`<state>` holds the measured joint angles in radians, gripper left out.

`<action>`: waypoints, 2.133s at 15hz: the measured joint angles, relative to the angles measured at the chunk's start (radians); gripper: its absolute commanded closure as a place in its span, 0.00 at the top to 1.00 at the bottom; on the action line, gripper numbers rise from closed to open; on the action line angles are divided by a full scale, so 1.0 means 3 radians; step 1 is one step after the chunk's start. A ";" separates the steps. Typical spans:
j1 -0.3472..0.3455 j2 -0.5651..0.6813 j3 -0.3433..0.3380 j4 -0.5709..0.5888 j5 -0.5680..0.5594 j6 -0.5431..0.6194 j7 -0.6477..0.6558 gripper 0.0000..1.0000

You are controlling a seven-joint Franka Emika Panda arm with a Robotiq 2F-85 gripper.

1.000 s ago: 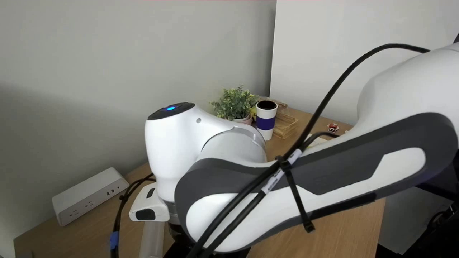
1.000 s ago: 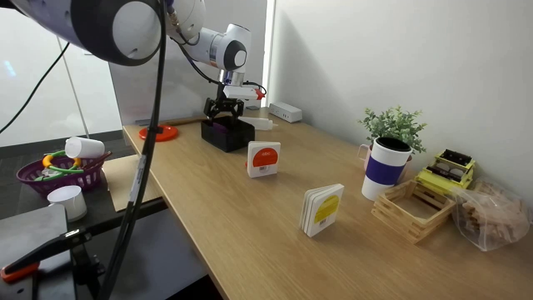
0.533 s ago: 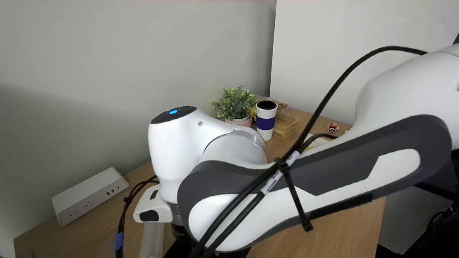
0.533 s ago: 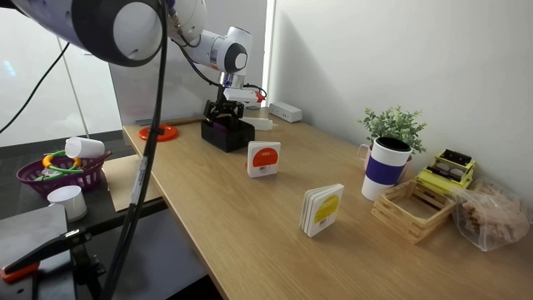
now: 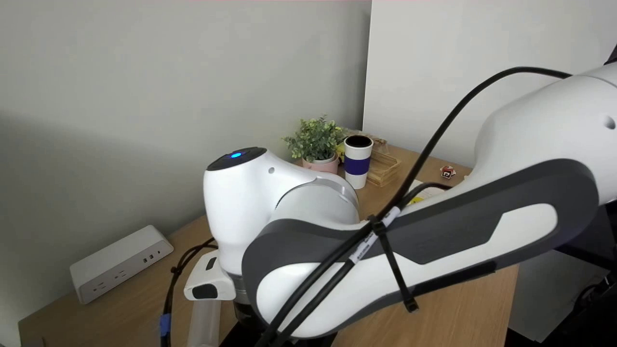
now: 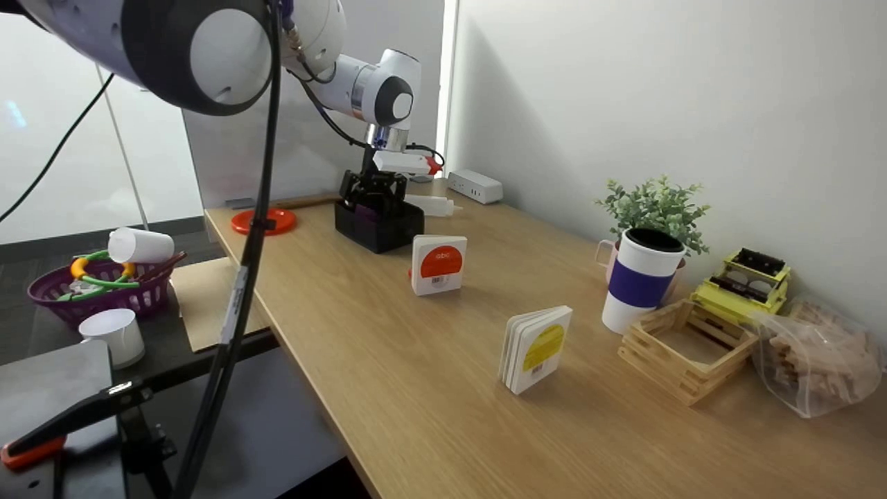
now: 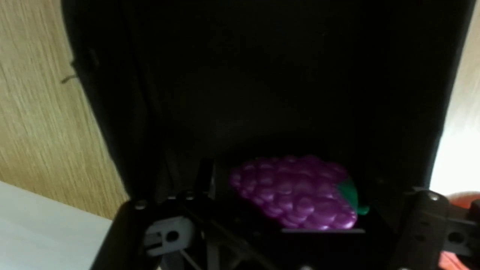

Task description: Remove the things from the black box and put them on the table

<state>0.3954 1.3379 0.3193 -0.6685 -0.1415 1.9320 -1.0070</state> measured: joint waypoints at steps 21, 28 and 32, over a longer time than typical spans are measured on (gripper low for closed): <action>-0.0181 0.0025 0.0371 -0.0006 0.0070 -0.0069 -0.0834 1.00; -0.0185 0.0051 0.0375 -0.0008 0.0070 -0.0257 -0.0857 0.66; -0.0185 0.0061 0.0378 -0.0007 0.0070 -0.0328 -0.0880 0.44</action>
<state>0.3400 1.3561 0.4326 -0.6708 -0.1204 1.8336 -1.2711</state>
